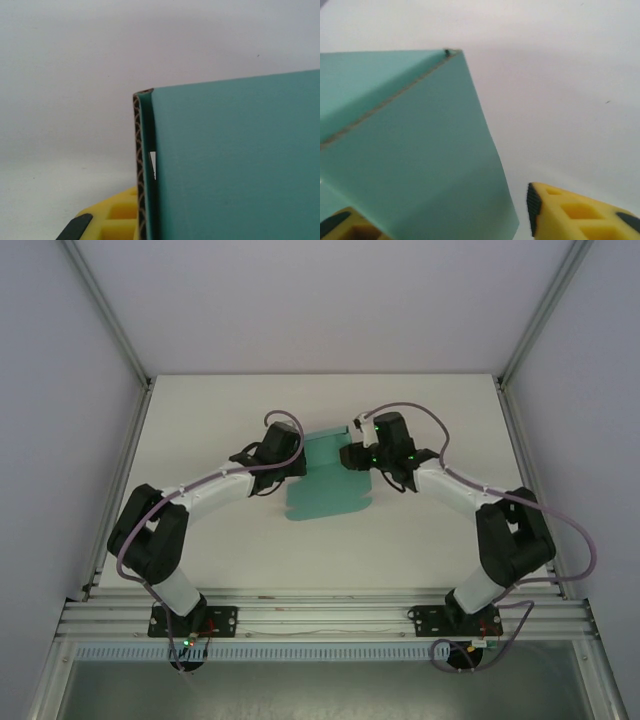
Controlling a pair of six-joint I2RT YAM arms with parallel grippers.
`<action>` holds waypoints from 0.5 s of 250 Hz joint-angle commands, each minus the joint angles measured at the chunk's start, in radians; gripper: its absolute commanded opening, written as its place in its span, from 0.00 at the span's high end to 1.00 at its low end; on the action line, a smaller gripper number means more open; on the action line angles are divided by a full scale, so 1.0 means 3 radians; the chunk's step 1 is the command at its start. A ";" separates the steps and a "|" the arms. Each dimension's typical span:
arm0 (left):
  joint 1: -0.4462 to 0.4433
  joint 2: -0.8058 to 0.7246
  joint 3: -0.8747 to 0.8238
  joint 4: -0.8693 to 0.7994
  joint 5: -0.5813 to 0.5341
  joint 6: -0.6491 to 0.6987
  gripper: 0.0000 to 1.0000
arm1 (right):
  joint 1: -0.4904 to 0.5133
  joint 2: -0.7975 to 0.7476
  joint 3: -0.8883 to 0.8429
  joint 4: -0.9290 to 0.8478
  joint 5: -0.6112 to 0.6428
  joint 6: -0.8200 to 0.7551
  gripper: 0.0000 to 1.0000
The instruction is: Assemble paper box
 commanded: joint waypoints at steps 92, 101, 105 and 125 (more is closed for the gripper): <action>-0.0077 0.0027 0.0137 -0.0098 0.0057 -0.0060 1.00 | 0.0354 0.0434 0.0490 -0.0056 0.2239 0.0203 0.87; -0.0085 0.0025 0.0147 -0.0114 0.0069 -0.0075 1.00 | 0.0358 0.0481 0.0532 -0.0100 0.2407 0.0246 0.90; -0.0081 0.0026 0.0155 -0.0120 0.0071 -0.0084 1.00 | 0.0358 0.0501 0.0547 -0.0124 0.2491 0.0261 0.91; -0.0085 0.0032 0.0187 -0.0182 0.0027 -0.0130 1.00 | 0.0356 0.0607 0.0651 -0.0281 0.2851 0.0328 0.94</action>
